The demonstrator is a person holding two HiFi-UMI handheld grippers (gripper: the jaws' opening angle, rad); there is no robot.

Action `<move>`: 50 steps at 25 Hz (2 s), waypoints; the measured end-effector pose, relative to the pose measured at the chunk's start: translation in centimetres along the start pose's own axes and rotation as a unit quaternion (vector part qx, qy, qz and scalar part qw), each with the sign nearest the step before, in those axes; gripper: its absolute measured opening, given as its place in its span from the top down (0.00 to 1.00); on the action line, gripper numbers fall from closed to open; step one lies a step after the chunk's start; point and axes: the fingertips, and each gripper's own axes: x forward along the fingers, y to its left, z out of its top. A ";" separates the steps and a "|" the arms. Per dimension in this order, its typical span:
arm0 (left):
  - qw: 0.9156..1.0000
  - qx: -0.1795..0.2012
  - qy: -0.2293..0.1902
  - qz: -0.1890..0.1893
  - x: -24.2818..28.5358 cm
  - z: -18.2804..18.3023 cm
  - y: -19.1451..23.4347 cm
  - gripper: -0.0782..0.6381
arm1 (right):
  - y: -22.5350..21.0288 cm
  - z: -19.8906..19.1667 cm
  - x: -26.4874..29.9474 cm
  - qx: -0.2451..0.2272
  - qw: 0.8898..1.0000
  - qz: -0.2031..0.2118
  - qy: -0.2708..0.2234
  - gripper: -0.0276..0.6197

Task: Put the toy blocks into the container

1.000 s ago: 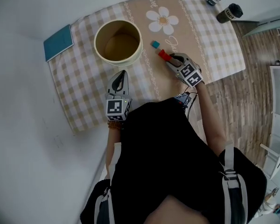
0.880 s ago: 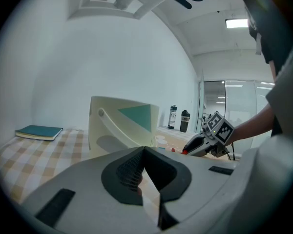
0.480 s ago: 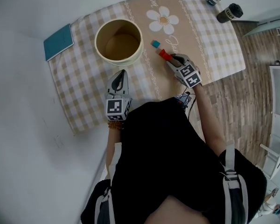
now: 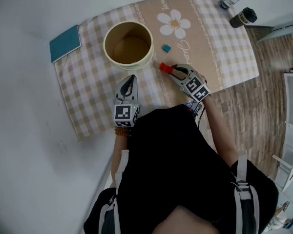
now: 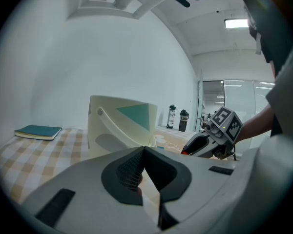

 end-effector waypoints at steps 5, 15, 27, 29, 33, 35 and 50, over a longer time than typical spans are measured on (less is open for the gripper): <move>1.000 0.000 -0.001 0.002 -0.2 0.1 0.0 0.90 | 3.1 0.5 1.6 -0.036 0.999 0.033 0.005 0.74; 1.000 -0.005 -0.006 0.019 -1.4 -0.3 0.9 0.90 | 4.1 5.2 0.4 -0.042 0.997 0.037 -0.055 0.74; 0.999 -0.009 -0.016 0.027 -1.5 0.2 1.6 0.90 | 4.1 19.5 -6.0 -0.088 0.970 0.018 -0.224 0.75; 0.999 -0.007 -0.019 0.027 -1.4 0.3 1.5 0.90 | 2.9 20.9 -5.4 -0.082 0.970 0.009 -0.227 0.75; 0.999 -0.006 -0.021 0.030 -1.7 0.7 1.6 0.90 | 0.9 22.4 -2.9 -0.090 0.976 -0.008 -0.200 0.75; 0.999 -0.007 -0.022 0.033 -1.9 0.8 1.8 0.90 | 0.3 22.9 -1.8 -0.093 0.978 -0.016 -0.187 0.75; 0.999 -0.007 -0.030 0.041 -2.1 1.2 2.3 0.90 | -0.8 23.7 -0.1 -0.080 0.982 -0.027 -0.172 0.75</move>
